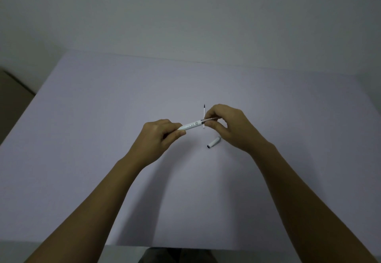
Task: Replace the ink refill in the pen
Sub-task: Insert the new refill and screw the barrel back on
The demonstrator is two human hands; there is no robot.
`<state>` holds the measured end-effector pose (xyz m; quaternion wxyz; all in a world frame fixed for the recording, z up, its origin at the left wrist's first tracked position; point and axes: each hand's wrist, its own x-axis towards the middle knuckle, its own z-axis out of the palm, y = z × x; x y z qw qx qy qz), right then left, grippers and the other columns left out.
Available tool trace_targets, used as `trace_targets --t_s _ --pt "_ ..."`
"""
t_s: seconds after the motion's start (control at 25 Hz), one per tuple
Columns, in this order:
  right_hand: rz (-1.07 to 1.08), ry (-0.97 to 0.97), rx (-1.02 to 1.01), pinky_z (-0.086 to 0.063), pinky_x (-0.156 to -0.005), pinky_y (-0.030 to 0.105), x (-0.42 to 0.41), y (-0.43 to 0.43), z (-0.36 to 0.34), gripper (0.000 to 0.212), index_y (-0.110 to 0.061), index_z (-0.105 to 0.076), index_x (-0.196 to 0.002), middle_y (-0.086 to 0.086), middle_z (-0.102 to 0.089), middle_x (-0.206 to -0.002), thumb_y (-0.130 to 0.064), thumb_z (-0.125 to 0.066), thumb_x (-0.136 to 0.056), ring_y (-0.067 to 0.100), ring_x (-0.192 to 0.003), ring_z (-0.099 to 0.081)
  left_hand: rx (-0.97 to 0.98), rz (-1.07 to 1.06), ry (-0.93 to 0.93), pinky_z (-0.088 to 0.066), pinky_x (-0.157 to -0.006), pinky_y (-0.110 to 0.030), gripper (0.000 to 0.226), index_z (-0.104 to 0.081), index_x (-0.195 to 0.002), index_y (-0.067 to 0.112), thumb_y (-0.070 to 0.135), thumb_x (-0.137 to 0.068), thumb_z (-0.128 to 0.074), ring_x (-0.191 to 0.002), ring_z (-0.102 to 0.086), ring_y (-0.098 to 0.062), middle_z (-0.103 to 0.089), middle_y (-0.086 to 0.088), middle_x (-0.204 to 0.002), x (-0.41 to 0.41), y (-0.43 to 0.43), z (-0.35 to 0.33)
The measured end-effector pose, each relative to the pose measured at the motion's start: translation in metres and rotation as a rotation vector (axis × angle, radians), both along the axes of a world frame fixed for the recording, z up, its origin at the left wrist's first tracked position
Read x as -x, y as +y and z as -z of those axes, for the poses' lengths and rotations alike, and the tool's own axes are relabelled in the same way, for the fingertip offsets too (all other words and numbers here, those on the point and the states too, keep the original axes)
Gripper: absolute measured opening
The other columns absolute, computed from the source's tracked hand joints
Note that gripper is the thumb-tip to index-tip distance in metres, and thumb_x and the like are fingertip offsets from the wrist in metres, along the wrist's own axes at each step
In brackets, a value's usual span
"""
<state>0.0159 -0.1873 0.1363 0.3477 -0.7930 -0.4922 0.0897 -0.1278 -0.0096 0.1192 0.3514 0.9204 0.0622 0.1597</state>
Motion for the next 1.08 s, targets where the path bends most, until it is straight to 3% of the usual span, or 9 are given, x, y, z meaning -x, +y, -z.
trace_targets --t_s 0.16,0.32,0.44,0.56,0.72,0.88,1.0,1.08 --pt "0.001 -0.017 0.019 -0.043 -0.073 0.018 -0.002 -0.001 -0.002 0.015 -0.015 -0.062 -0.095 -0.004 -0.060 -0.085 -0.027 -0.064 -0.086 0.010 -0.081 -0.055 -0.010 -0.004 0.002 -0.035 -0.055 -0.020 0.014 -0.070 -0.091 0.012 0.023 -0.087 -0.061 -0.054 -0.048 -0.015 -0.058 -0.008 -0.059 0.000 -0.002 0.001" --pt "0.015 -0.055 0.050 -0.045 -0.066 0.033 -0.006 -0.002 -0.001 0.019 -0.009 -0.063 -0.083 0.004 -0.060 -0.076 -0.027 -0.058 -0.089 0.018 -0.071 -0.053 -0.017 0.002 0.006 -0.036 -0.053 -0.023 0.015 -0.070 -0.091 0.011 0.022 -0.087 -0.061 -0.054 -0.048 -0.016 -0.058 -0.008 -0.060 -0.003 -0.004 0.000" --pt "-0.003 -0.038 0.033 -0.046 -0.073 0.027 -0.005 -0.004 -0.002 0.015 -0.014 -0.063 -0.095 -0.002 -0.061 -0.084 -0.026 -0.061 -0.088 0.014 -0.080 -0.056 -0.021 0.002 0.007 -0.035 -0.053 -0.024 0.015 -0.070 -0.089 0.010 0.022 -0.087 -0.061 -0.054 -0.048 -0.018 -0.058 -0.009 -0.060 -0.003 -0.004 0.001" --pt "-0.013 -0.092 0.058 -0.045 -0.068 0.031 -0.005 -0.004 0.001 0.015 -0.011 -0.064 -0.088 0.003 -0.062 -0.081 -0.024 -0.058 -0.090 0.017 -0.074 -0.055 -0.022 0.003 0.017 -0.036 -0.053 -0.023 0.016 -0.070 -0.089 0.010 0.022 -0.087 -0.060 -0.055 -0.048 -0.017 -0.058 -0.009 -0.060 -0.002 -0.003 0.001" --pt "-0.007 -0.117 0.047 -0.042 -0.071 0.021 -0.008 -0.004 0.002 0.017 -0.013 -0.064 -0.095 -0.002 -0.061 -0.087 -0.027 -0.060 -0.088 0.011 -0.080 -0.054 -0.021 0.004 0.009 -0.033 -0.053 -0.015 0.014 -0.070 -0.092 0.013 0.022 -0.087 -0.061 -0.054 -0.047 -0.013 -0.058 -0.006 -0.060 -0.004 -0.002 0.001" --pt "-0.007 -0.154 0.052 -0.042 -0.066 0.027 -0.010 -0.004 0.006 0.020 -0.009 -0.066 -0.088 0.006 -0.064 -0.083 -0.026 -0.055 -0.091 0.019 -0.075 -0.055 -0.032 0.008 0.005 -0.035 -0.053 -0.018 0.015 -0.071 -0.092 0.011 0.021 -0.086 -0.062 -0.054 -0.049 -0.015 -0.059 -0.007 -0.061 -0.009 -0.002 0.004" --pt "-0.013 -0.147 0.063 -0.046 -0.074 0.027 -0.014 -0.004 0.004 0.020 -0.012 -0.064 -0.099 0.003 -0.066 -0.091 -0.028 -0.060 -0.088 0.014 -0.083 -0.056 -0.032 0.009 -0.001 -0.036 -0.055 -0.017 0.014 -0.070 -0.092 0.012 0.021 -0.086 -0.062 -0.054 -0.048 -0.015 -0.059 -0.007 -0.061 -0.013 -0.001 0.005" --pt "-0.013 -0.189 0.066 -0.046 -0.068 0.031 -0.017 -0.004 0.004 0.016 -0.010 -0.066 -0.093 0.005 -0.067 -0.083 -0.024 -0.059 -0.089 0.019 -0.077 -0.055 -0.029 0.014 -0.006 -0.036 -0.054 -0.020 0.014 -0.070 -0.092 0.011 0.020 -0.086 -0.063 -0.054 -0.049 -0.017 -0.060 -0.008 -0.061 -0.017 0.001 0.006"
